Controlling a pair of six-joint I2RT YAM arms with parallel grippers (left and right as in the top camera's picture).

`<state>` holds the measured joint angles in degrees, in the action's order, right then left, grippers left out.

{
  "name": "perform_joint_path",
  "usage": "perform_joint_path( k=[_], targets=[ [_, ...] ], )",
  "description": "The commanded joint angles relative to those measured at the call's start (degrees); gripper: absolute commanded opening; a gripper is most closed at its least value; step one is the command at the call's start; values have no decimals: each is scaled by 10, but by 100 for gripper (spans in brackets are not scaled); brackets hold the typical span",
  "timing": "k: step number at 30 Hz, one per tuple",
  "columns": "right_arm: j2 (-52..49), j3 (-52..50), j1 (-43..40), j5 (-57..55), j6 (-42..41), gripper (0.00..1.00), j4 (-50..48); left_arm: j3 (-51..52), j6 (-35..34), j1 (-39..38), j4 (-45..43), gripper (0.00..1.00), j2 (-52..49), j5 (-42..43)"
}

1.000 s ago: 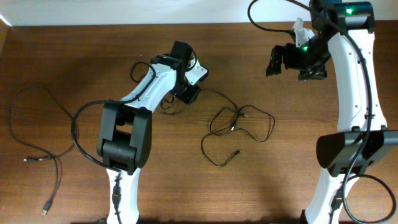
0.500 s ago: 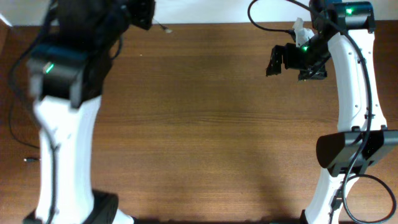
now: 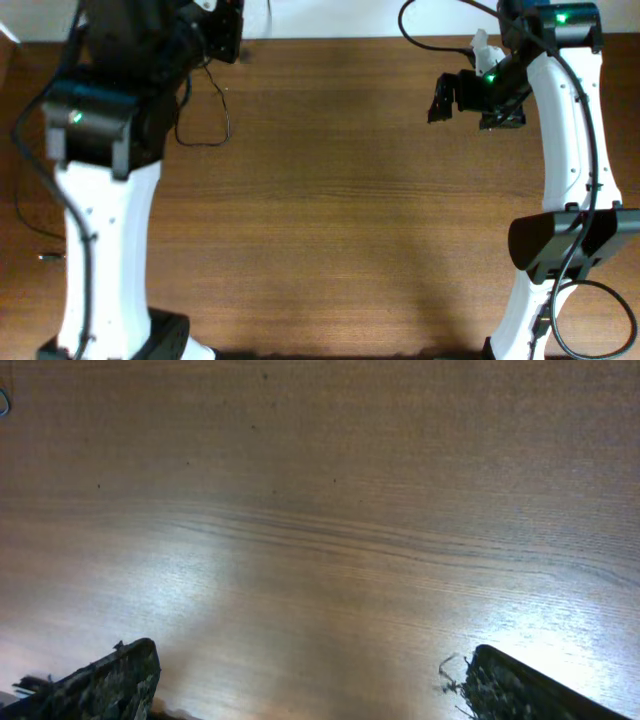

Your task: Untangle cables

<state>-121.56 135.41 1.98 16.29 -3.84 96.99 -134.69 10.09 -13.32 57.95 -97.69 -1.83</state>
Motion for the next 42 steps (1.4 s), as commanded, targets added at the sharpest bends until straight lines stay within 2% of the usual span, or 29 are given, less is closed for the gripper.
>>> perform_joint_path(
  k=[1,6,11,12,13,14,15,16,18,22,24,25,26,27,28,31,35,37,39,40,41,42],
  targets=[
    [-1,1,3,-3,6,99,3,16,-19,29,-4,0,-66,-42],
    [-1,1,3,-3,6,99,3,16,-17,166,-45,0,-120,-42],
    [-1,1,3,-3,6,99,3,16,-15,310,-151,1,-207,-40],
    [-1,1,3,-3,6,99,3,16,-15,326,-173,10,-229,-39],
    [-1,1,3,-3,5,99,3,16,-15,346,-212,48,-267,-36],
    [-1,1,3,-3,4,99,3,16,-15,359,-239,69,-297,-36],
    [-1,1,3,-3,4,99,3,16,-15,367,-253,99,-319,-36],
    [-1,1,3,-2,4,99,3,16,-17,378,-258,99,-349,-36],
    [-1,1,3,2,4,99,3,16,-78,391,-233,99,-377,-36],
    [-1,1,3,6,4,99,3,11,-96,409,-224,99,-378,-36],
    [-1,1,3,6,4,99,3,12,-148,416,-211,97,-378,-36],
    [-1,1,3,6,4,99,3,12,-187,422,-196,71,-378,-35],
    [-1,1,3,6,4,99,3,12,-206,422,-188,61,-378,-28],
    [-1,1,3,6,4,99,3,11,-205,422,-179,62,-378,8],
    [-1,1,3,6,4,99,3,12,-186,419,-170,74,-378,51],
    [-1,1,3,6,4,99,3,12,-94,393,-136,77,-378,143],
    [-1,1,3,6,4,99,3,12,-70,329,-90,66,-378,143],
    [-1,1,3,6,4,99,3,12,-70,295,-52,48,-378,143],
    [-1,1,3,5,4,99,3,12,-58,258,-33,46,-378,143],
    [-1,1,3,6,4,99,2,11,-53,246,-19,43,-377,145],
    [-1,1,3,6,4,100,3,4,-53,233,17,34,-363,168],
    [-1,1,3,6,4,100,3,2,-53,228,27,35,-351,173]
  ],
)
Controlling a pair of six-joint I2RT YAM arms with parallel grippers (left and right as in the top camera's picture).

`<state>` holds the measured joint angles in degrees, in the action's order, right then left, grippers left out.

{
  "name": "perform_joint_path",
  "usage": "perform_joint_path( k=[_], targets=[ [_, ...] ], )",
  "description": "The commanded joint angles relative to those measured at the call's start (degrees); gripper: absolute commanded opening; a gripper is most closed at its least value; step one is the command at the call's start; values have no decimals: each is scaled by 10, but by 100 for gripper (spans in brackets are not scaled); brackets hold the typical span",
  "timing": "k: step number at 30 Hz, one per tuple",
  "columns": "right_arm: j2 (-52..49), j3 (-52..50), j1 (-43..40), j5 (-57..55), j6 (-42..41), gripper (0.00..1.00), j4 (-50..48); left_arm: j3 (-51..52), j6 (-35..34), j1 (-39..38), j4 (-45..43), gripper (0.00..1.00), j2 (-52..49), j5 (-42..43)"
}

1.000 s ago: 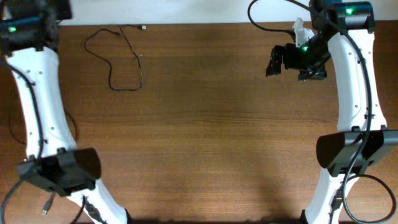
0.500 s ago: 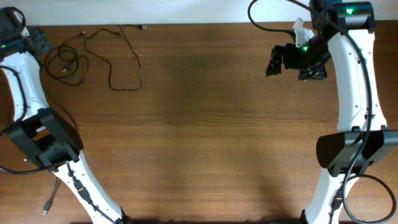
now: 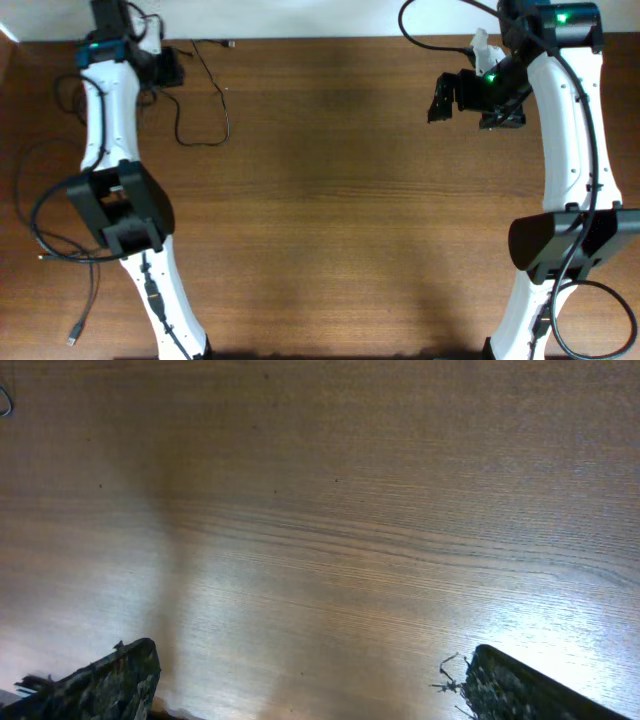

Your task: Untangle cables

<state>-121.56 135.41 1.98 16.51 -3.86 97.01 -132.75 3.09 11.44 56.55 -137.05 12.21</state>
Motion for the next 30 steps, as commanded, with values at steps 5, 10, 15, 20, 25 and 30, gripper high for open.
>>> perform_joint_path(
  k=[5,10,15,20,25,30],
  targets=[
    [49,2,3,-5,5,100,1,-18,15,-28,88,62,205,32],
    [163,2,3,-25,6,99,3,-18,15,-28,137,99,321,32],
    [245,2,3,-24,6,99,3,-17,15,-28,166,99,335,32],
    [276,1,3,-24,6,99,3,-18,15,-28,152,99,335,33],
    [273,-3,3,-24,6,99,3,-11,-8,-37,127,64,287,30],
    [273,-30,3,-22,6,99,3,-11,-57,-117,112,68,169,-190]
  ],
)
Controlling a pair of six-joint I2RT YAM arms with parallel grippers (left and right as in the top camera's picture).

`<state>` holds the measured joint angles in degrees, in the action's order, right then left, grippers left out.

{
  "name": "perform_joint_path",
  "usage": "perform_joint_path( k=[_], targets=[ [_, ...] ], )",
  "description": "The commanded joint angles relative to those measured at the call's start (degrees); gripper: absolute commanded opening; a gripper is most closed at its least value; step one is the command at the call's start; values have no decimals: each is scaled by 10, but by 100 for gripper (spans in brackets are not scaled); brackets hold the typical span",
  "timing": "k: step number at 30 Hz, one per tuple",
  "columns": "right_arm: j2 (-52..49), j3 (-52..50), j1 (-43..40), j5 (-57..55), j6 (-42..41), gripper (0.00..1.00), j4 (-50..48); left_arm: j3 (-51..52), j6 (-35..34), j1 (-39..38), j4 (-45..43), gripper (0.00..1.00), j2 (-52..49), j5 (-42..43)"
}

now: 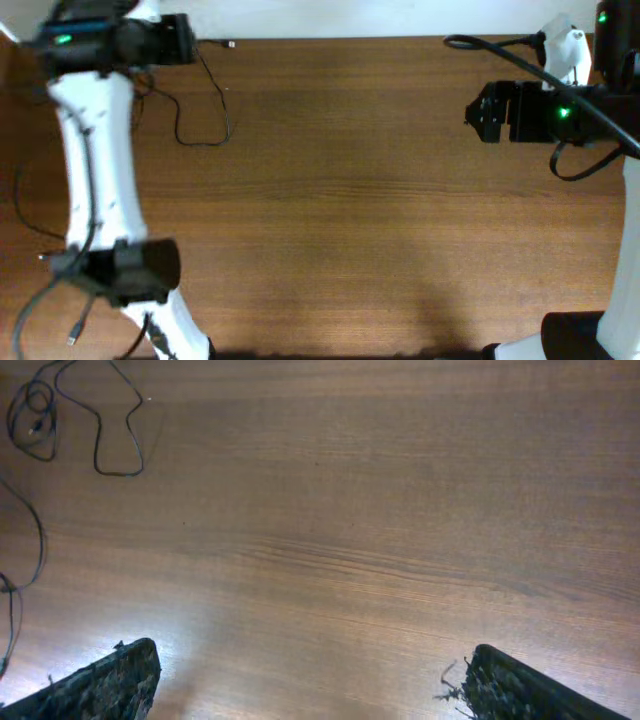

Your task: Untangle cables

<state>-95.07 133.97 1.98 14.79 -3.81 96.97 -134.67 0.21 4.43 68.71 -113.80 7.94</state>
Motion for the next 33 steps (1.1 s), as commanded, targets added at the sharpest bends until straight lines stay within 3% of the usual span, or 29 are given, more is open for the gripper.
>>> perform_joint_path(
  k=[1,11,18,19,21,22,23,28,33],
  targets=[
    [8,-23,3,-5,5,99,3,8,-28,-66,-23,70,-94,-183],
    [8,-34,3,-5,5,99,3,8,-62,-78,-118,72,-292,-198],
    [8,-34,3,-5,5,99,3,8,-67,-79,-156,61,-355,-198],
    [8,-34,3,-5,5,99,3,8,-71,-76,-154,56,-364,-198],
    [8,-34,3,-5,5,99,3,8,-70,-76,-148,36,-378,-198],
    [8,-34,3,-5,5,99,3,8,-70,-76,-141,23,-380,-198],
    [8,-34,3,-5,5,99,3,8,-71,-76,-136,0,-380,-198],
    [8,-34,3,-5,5,99,3,-37,-115,-42,-76,0,-304,-215],
    [8,-35,3,-5,6,99,3,-83,-94,75,-42,0,-68,-215]
  ],
)
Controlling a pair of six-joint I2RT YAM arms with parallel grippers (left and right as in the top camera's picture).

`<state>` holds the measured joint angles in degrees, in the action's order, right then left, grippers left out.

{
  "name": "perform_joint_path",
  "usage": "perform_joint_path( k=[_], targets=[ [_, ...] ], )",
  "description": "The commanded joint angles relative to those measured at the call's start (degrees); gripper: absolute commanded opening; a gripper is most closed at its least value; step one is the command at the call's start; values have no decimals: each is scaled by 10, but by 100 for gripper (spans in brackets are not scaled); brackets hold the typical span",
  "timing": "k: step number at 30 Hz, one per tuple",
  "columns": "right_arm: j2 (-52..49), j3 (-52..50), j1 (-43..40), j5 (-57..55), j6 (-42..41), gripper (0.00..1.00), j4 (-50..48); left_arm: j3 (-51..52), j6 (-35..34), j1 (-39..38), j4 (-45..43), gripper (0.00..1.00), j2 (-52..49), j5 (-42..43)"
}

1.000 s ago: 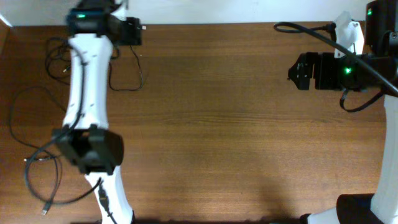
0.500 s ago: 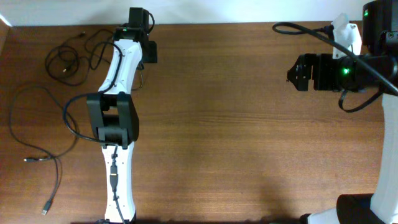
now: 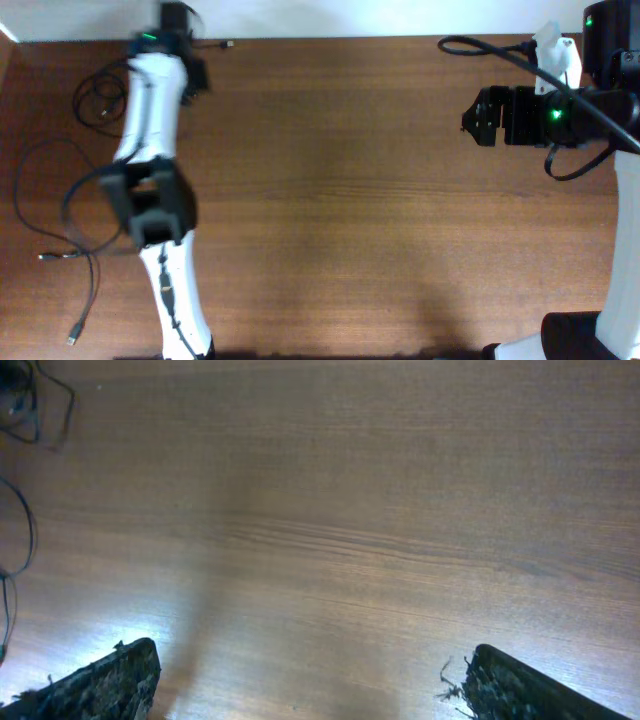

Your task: Untangle cables

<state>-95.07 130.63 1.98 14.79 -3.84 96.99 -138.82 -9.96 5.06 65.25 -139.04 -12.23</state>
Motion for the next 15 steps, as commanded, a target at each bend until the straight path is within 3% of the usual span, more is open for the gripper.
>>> perform_joint_path(
  k=[1,4,9,15],
  targets=[
    [8,-1,3,-5,6,99,3,-42,8,91,-16,0,218,-13],
    [6,-1,3,-5,6,99,3,-42,8,202,-66,0,310,-13],
    [-1,-1,3,-2,5,99,3,-42,8,341,-90,0,321,-13],
    [-11,-1,3,2,4,99,3,-33,15,404,-89,0,292,-13]
  ],
)
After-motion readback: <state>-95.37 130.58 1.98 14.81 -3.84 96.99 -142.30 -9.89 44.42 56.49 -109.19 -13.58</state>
